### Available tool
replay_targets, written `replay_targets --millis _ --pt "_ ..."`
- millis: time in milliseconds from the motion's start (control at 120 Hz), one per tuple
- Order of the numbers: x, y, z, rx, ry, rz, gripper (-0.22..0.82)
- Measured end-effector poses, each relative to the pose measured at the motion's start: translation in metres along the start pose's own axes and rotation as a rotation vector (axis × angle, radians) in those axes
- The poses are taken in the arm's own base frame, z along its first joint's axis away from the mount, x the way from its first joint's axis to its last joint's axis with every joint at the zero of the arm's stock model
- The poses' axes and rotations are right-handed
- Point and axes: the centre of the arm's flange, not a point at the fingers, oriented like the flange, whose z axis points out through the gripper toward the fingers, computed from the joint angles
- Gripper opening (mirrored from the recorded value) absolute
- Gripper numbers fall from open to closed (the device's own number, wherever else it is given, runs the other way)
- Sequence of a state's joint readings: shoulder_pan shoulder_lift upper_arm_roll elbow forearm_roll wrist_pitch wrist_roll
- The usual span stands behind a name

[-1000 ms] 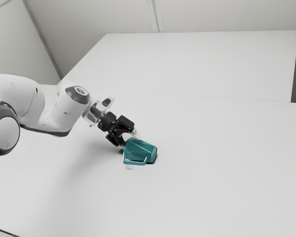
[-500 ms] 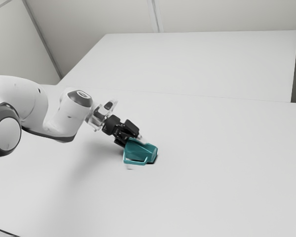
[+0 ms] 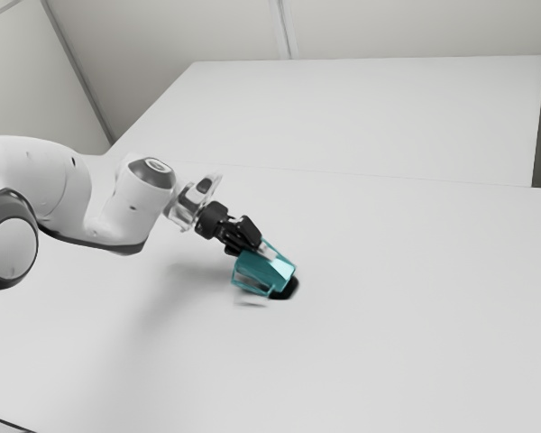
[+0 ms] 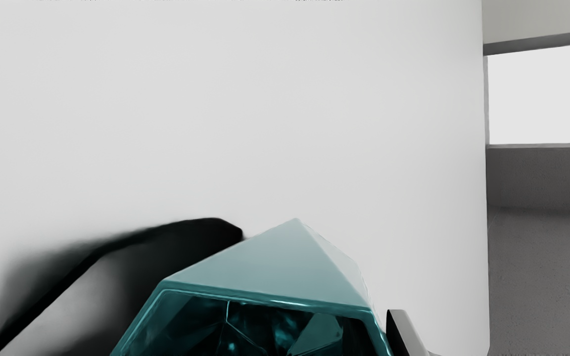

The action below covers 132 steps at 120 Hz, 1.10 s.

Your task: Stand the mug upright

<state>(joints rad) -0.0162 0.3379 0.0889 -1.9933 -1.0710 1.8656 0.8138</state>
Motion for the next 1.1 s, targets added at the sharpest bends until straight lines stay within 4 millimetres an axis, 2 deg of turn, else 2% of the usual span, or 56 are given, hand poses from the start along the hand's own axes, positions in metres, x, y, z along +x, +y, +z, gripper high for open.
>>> replay_targets --millis 167,375,517,675,1100 --pt "0.002 0.009 -0.004 0.001 0.008 0.026 -0.14" --pt "0.005 0.046 -0.017 0.024 0.025 0.1 -0.14" --pt "0.002 0.067 -0.033 0.122 -0.021 0.16 -0.14" --pt "-0.002 0.075 -0.044 0.254 -0.103 0.195 -0.15" --pt "0.0 0.092 -0.045 0.542 -0.236 0.269 -0.17"
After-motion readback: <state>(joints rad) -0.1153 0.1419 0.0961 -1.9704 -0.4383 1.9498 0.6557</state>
